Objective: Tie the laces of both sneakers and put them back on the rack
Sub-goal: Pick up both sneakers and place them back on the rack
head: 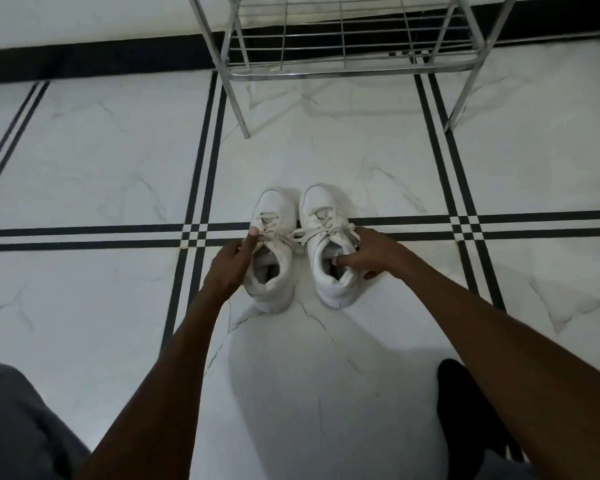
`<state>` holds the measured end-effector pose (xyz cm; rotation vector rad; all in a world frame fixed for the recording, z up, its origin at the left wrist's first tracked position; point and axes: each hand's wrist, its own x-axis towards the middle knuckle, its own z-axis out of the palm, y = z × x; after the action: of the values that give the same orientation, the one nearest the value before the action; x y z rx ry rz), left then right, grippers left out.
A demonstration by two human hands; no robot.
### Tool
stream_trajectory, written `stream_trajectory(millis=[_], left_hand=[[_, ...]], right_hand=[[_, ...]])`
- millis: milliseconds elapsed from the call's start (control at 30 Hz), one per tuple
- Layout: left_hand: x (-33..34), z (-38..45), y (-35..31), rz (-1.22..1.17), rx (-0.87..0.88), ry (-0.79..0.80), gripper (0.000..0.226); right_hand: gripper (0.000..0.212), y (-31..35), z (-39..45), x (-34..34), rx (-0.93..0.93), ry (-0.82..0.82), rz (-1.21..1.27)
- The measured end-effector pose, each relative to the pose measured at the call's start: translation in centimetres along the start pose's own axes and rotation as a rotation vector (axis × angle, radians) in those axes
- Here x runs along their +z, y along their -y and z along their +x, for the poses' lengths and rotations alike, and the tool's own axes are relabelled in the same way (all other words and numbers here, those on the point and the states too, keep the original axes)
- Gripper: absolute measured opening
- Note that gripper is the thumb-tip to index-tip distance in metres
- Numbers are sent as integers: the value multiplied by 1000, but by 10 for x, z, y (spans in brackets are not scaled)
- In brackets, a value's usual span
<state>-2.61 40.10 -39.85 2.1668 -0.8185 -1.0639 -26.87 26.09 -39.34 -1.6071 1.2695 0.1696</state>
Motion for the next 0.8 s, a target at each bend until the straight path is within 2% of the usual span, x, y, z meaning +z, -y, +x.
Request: stream_trajectory(millis=[67,133,167,233,300,400,467,533,600,800], left_hand=[[0,-8,-2,-106,-24,129,65],[0,-11,-1,-123,-5,181,50],[0,-12,-1,-148,-17,203,48],[0,-12,0,-191,-71,263,59],[3,-13,0,-186,-78,279,67],[13,-13,-1,-180,-62,191,63],[21,-15,-4,-139,-33,90,58],[28,-16,-6,-102,-11,20,53],[34,-16,-7,-85,-3,-15,51],[48,-9,-11,-47,28,-89,56]], right_hand=[[67,0,-2,1,8,-11,-42],[75,-2,-3,-1,52,32,-31],[71,-2,-4,-4,80,66,11],[54,-1,-9,-9,107,140,130],[47,1,-13,-11,90,146,231],[39,2,-15,-3,46,40,272],[44,1,-12,3,43,-32,282],[51,3,-12,3,11,-102,181],[57,0,-9,2,-22,-155,59],[50,-9,-7,-10,-44,-244,33]])
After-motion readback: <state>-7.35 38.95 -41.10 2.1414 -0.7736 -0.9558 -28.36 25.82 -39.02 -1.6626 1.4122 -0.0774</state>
